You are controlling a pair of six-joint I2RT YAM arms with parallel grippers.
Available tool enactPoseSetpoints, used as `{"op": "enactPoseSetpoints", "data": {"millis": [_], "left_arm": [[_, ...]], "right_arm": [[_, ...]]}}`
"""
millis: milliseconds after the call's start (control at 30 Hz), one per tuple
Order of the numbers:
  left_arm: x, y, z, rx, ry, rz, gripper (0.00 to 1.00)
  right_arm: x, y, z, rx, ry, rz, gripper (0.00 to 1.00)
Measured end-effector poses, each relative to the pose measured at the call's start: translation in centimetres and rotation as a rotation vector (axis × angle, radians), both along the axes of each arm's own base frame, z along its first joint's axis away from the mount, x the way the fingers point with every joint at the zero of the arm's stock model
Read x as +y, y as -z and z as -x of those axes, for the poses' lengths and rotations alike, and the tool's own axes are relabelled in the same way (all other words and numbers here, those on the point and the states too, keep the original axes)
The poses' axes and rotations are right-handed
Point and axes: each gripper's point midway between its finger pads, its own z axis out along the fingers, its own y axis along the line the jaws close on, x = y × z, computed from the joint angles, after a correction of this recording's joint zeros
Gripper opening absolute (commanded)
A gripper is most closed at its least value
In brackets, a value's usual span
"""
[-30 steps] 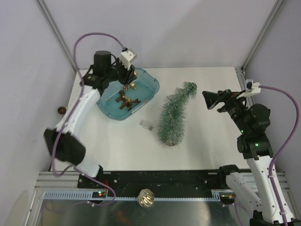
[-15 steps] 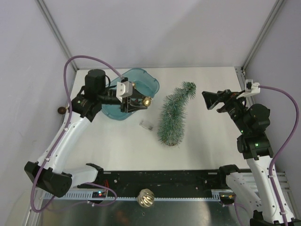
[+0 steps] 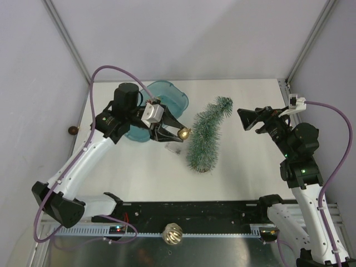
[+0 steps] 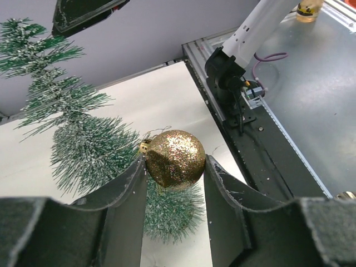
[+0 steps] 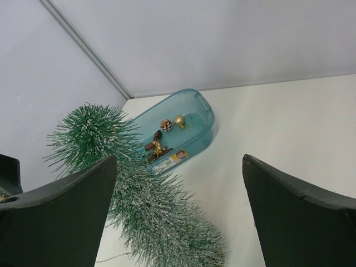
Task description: Decorate the small christmas tree
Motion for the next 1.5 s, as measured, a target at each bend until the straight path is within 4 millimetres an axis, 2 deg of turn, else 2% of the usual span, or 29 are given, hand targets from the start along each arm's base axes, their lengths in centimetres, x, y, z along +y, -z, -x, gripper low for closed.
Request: {"op": "enactPoseSetpoints", "data": {"millis": [267,533,700,733,1067,1500], "left_arm": [[-1.2,1.0,-0.3,0.026,0.033,-0.017,0.28],[-1.4,1.8,-1.1,-0.014,0.015,-0.021,0.26],[-0.8,5.1,-0.8,0.013,-0.003,-0.060,0.26],[-0.4,6.9,-0.6,0.040,-0.011,-0.087,0.26],[-0.1,8.8,-0.7,-0.006,-0.018,-0.101,0.25],[-0.6,10.7,-2.6,-0.091,-0.036,-0.128,0.24]], "right_arm": [[0.4,-0.1,0.2,-0.006,-0.016,-0.001,0.99],[0.8,-0.3,0.4,-0.009,-0.036,-0.010,0.99],[1.0,-0.3,0.4,-0.010,-0.041,-0.010,0.99],[1.0,-0.3,0.4,-0.010,-0.041,-0.010,0.99],[1.0,-0.5,0.4,-0.017,-0.040,-0.011,0.99],[0.8,-0.5,0.3,-0.017,-0.031,-0.012,0.99]]}}
